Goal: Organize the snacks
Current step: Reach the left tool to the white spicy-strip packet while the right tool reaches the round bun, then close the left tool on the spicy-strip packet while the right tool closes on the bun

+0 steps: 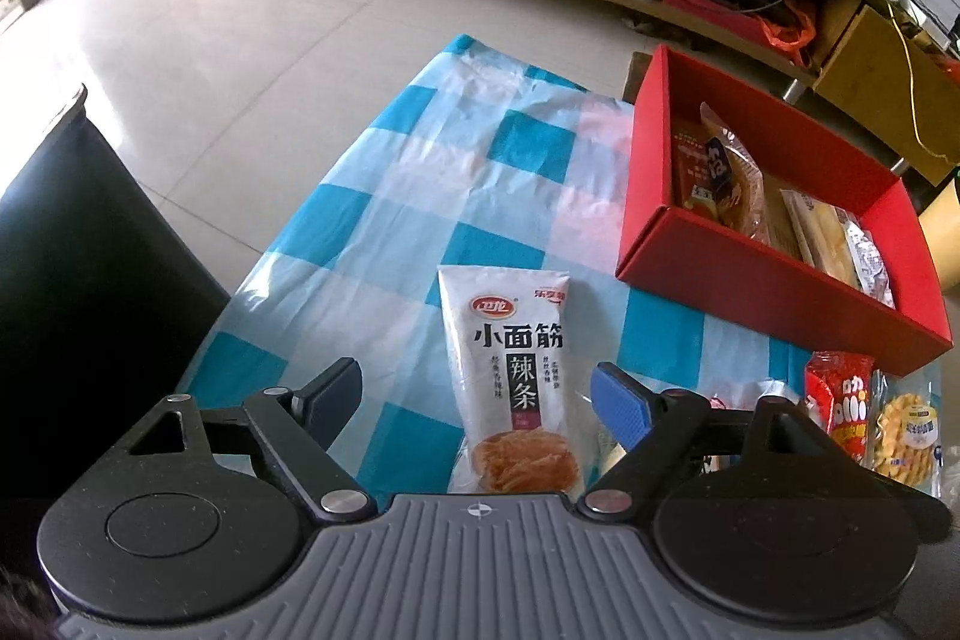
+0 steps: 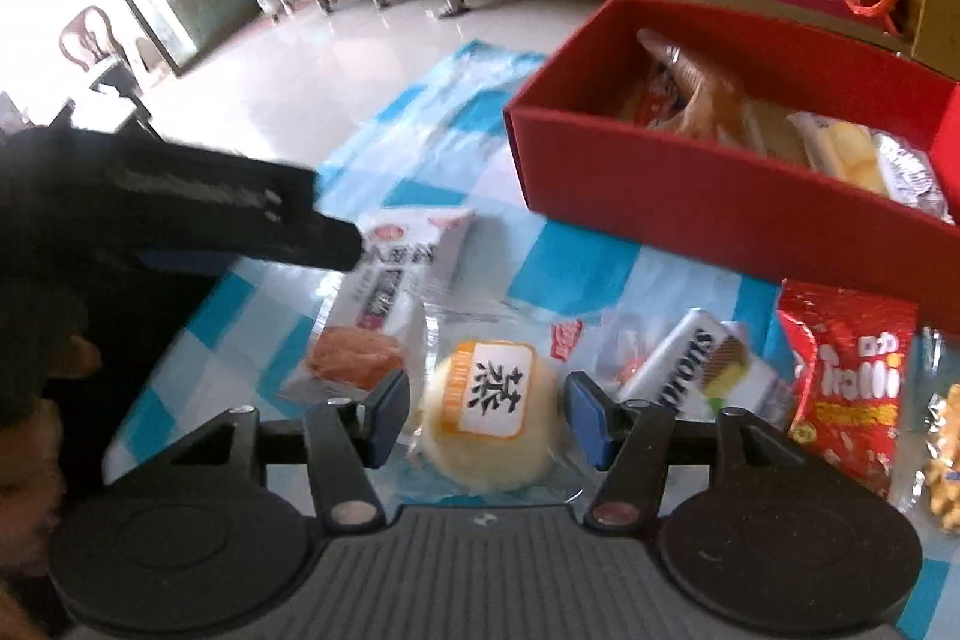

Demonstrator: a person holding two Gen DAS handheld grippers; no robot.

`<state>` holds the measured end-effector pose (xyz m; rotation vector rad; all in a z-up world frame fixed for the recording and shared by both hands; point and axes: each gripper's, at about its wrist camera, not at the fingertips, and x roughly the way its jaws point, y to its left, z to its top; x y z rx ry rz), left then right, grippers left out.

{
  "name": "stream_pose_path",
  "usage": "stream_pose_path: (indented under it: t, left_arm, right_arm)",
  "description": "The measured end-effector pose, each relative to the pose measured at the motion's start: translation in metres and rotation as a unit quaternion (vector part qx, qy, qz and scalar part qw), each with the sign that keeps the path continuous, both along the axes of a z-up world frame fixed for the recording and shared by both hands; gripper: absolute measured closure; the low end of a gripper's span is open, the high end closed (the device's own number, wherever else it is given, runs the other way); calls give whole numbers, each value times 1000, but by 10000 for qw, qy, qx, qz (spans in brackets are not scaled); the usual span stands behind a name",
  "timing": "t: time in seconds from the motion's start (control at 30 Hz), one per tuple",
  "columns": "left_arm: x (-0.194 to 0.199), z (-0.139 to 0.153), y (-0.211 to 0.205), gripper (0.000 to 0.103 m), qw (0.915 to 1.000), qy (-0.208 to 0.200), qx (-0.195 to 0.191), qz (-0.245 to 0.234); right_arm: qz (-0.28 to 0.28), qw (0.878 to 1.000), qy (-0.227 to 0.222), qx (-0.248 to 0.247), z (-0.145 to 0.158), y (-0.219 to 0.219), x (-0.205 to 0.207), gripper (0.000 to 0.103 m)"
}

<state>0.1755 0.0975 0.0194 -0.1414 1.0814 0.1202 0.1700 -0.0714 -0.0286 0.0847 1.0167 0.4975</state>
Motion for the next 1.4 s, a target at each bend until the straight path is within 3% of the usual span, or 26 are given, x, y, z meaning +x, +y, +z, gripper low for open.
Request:
stream_pose_path:
  t: [0.07,0.23,0.63,0.8,0.83,0.87,1.07,1.2,1.27,1.33,1.4]
  left_arm:
    - [0,-1,1,15,10000,3,51,-25]
    - [1,-8,2,15,9999,132,69,-71]
    - [6,-47,-23,15,9969,698,270,-258]
    - [6,-59,-24,25,9964,776,291,-156]
    - [5,-57,-25,35,9965,742,344,-178]
    - [3,-55,-27,39,9962,725,411,-246]
    - [-38,-52,-33,41,9948,848,260,-500]
    - [-75,-52,-47,36,9916,908,237,-894]
    - [-89,-53,-55,20,9902,875,470,-978]
    - [-93,-56,-63,13,9887,789,731,-1046]
    - [-94,-57,-69,13,9863,734,967,-1120]
  right_arm:
    - [110,9999,-29,-103,-9,7,1,45]
    - [376,9982,-205,-426,-9,12,-8,50]
    - [18,10000,-49,67,39,-41,-67,51]
    - [-1,10000,16,16,37,-54,-85,51]
    - [-3,10000,52,6,35,-57,-86,51]
    - [-11,10000,75,-36,32,-59,-87,51]
    - [-14,9998,149,-165,24,-72,-94,51]
    - [46,9995,212,-232,18,-78,-106,51]
    - [88,9992,280,-267,11,-80,-110,50]
    - [114,9987,372,-324,2,-82,-113,50]
    - [110,9980,449,-430,-6,-84,-114,49]
